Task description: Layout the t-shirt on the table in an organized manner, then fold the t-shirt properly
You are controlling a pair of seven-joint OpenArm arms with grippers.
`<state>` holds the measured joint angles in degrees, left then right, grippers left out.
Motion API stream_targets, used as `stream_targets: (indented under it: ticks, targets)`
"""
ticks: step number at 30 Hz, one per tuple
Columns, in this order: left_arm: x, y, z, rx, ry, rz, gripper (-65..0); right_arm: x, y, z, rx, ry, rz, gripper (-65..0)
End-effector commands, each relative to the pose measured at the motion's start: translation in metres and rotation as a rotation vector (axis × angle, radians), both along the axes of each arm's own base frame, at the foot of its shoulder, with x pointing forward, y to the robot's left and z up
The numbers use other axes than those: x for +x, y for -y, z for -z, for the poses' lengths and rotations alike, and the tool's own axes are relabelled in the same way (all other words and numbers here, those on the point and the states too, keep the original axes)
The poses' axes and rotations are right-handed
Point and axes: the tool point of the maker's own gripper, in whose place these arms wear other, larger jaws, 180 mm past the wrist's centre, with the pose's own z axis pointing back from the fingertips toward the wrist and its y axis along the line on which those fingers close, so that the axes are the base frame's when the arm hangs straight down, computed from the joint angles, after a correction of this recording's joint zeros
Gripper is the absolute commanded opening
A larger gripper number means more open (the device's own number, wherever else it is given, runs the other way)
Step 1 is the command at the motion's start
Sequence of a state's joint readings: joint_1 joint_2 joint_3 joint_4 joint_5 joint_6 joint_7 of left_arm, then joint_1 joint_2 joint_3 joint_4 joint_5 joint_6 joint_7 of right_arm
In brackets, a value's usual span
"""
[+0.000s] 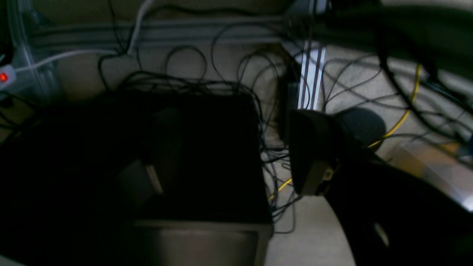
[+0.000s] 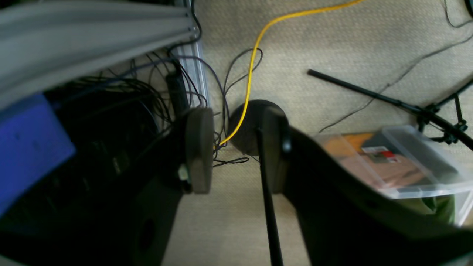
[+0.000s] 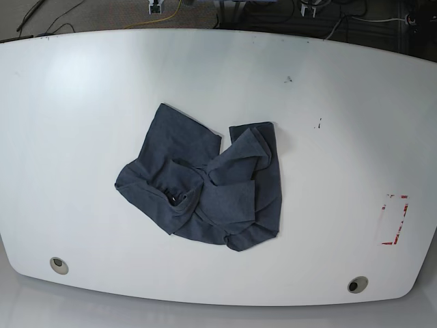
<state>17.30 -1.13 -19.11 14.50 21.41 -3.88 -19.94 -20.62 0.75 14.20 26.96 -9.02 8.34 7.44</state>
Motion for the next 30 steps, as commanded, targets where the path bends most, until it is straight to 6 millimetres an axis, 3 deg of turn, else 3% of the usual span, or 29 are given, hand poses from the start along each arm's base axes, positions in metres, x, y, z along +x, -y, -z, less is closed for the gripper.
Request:
stream_targets:
  ticks: [1,18,27,30]
  targets:
    - [-0.01,-0.008,-0.006,0.019,0.031,0.005,-23.6,-0.006,0.005,-0.005,-0.012,0.013,-0.001,-42.5]
    - [-0.037,-0.024,-0.034,0.056,0.157,-0.02,-23.6,-0.025,0.015,-0.038,-0.055,0.087,-0.026,-42.5]
    - [-0.044,-0.036,-0.052,0.088,0.211,-0.024,-23.6,-0.025,0.012,-0.062,-0.067,0.147,-0.043,-42.6]
    - [-0.044,-0.042,-0.06,0.104,0.233,-0.029,-23.6,-0.026,0.0,-0.07,-0.046,0.161,-0.07,-42.7]
